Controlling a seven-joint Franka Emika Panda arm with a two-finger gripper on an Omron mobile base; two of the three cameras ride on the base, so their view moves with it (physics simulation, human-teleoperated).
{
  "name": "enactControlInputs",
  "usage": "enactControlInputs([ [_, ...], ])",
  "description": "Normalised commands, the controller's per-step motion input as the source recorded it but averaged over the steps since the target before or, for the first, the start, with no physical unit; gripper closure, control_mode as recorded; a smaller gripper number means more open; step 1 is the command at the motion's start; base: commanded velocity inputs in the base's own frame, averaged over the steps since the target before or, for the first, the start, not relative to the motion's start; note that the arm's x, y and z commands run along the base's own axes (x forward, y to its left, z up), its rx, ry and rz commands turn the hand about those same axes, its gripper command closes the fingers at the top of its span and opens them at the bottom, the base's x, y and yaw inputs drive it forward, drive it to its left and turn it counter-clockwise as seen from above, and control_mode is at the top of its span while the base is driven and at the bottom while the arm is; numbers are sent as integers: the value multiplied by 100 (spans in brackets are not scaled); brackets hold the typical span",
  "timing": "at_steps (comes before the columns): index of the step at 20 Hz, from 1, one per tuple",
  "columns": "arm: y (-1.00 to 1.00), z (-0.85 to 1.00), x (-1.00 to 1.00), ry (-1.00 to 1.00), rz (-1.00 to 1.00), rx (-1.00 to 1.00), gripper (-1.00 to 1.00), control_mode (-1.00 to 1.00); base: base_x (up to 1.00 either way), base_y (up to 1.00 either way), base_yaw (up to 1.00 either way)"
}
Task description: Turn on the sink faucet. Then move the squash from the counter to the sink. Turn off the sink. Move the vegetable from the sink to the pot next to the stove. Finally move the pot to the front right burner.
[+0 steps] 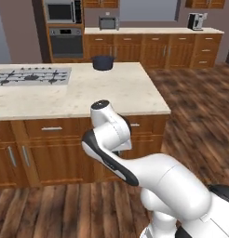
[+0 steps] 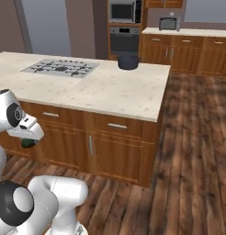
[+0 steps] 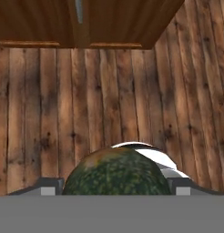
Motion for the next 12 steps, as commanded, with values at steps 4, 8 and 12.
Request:
enactControlInputs([
  [4, 0, 0, 0, 0, 0, 0, 100, 100, 30, -75, -14],
  [8, 0, 0, 0, 0, 0, 0, 100, 100, 38, -72, -13],
  [12, 0, 0, 0, 0, 0, 0, 100, 100, 42, -73, -12],
])
